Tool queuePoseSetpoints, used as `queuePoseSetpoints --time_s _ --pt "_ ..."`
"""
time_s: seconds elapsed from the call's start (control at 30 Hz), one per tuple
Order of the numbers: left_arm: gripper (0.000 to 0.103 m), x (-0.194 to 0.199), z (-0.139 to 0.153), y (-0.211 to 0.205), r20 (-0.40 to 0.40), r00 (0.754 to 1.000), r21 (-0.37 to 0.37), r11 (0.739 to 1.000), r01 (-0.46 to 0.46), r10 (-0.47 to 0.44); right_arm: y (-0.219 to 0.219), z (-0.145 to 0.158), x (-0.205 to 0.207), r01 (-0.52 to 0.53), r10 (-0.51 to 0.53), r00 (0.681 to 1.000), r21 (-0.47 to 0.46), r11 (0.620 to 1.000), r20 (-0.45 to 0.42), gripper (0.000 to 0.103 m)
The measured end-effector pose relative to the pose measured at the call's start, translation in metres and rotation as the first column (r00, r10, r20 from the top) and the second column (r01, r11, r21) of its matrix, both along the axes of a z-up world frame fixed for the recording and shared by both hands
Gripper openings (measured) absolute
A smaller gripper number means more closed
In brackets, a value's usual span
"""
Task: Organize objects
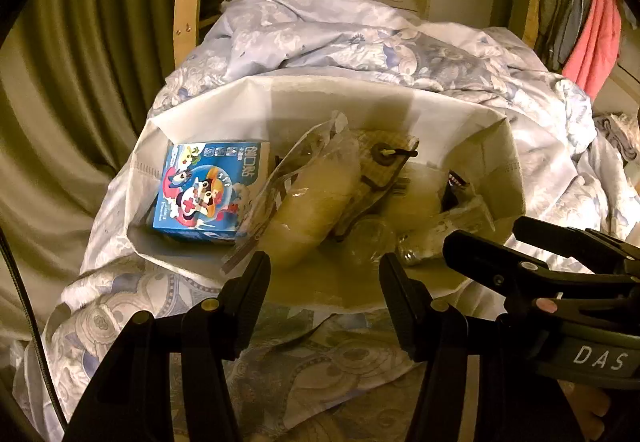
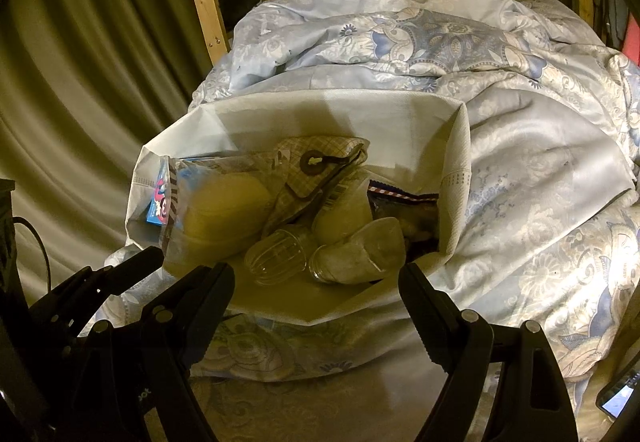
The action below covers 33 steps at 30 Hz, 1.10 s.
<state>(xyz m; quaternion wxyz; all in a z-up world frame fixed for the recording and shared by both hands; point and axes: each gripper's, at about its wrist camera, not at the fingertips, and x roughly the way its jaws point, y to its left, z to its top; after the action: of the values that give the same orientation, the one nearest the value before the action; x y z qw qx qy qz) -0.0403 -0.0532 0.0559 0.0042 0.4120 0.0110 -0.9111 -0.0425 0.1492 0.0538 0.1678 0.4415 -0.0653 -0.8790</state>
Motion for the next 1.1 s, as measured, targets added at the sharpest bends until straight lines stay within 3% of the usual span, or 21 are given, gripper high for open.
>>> queuePoseSetpoints --time_s 1.1 --pt "0.056 0.0012 -0.0041 -0.0067 0.007 1.000 0.003 1.000 -0.004 0.004 -0.0024 -0.0010 0.0008 -0.005 0.005 1.000 0.001 1.000 -0.002 0.084"
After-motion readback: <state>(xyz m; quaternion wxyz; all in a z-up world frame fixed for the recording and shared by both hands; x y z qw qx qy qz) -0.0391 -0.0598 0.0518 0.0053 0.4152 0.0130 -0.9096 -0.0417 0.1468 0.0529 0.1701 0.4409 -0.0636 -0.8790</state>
